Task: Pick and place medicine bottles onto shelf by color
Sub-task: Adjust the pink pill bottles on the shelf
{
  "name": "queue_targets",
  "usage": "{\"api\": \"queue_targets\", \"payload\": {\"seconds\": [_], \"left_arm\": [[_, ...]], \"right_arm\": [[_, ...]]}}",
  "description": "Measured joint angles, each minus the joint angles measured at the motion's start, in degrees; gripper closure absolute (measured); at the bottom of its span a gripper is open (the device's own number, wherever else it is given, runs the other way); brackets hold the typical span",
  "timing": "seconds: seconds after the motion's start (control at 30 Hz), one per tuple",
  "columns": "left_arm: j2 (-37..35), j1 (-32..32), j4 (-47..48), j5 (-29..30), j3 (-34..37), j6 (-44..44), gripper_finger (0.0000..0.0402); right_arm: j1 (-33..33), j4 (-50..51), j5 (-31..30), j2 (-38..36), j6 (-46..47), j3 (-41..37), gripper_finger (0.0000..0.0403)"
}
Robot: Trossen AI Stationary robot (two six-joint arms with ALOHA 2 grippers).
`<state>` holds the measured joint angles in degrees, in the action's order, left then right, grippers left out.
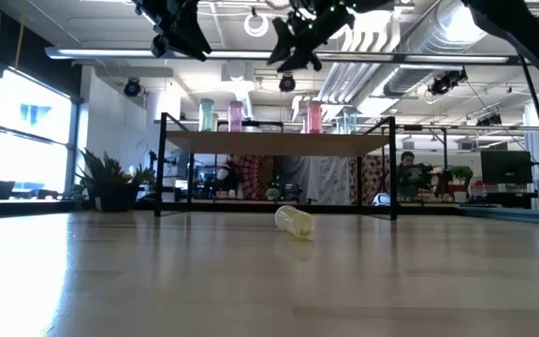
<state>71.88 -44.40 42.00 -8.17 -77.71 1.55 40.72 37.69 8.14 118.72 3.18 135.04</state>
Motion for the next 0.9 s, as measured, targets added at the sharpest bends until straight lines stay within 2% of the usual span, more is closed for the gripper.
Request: {"api": "queue_targets", "payload": {"seconds": [0.23, 0.33, 0.53, 0.73, 0.9], "left_arm": [[0.0, 0.0, 0.0, 0.0, 0.0, 0.0, 0.0277], [0.0, 0.0, 0.0, 0.1, 0.0, 0.0, 0.0277], [0.0, 0.0, 0.1, 0.1, 0.0, -0.2, 0.0277], [0.0, 0.0, 0.1, 0.2, 0.0, -0.2, 0.0277], [0.1, 0.0, 0.1, 0.2, 0.0, -0.2, 0.0277]], "right_arm": [[2.3, 4.1, -0.1, 3.4, 6.9, 0.0, 0.0211], [2.9, 7.3, -0.1, 4.9, 8.9, 0.0, 0.0224], [3.7, 12.4, -0.1, 7.4, 9.9, 0.0, 0.0285], [3.8, 13.2, 0.1, 8.7, 7.4, 0.0, 0.0352], [4.4, 14.4, 4.6, 9.7, 5.0, -0.1, 0.0398]]}}
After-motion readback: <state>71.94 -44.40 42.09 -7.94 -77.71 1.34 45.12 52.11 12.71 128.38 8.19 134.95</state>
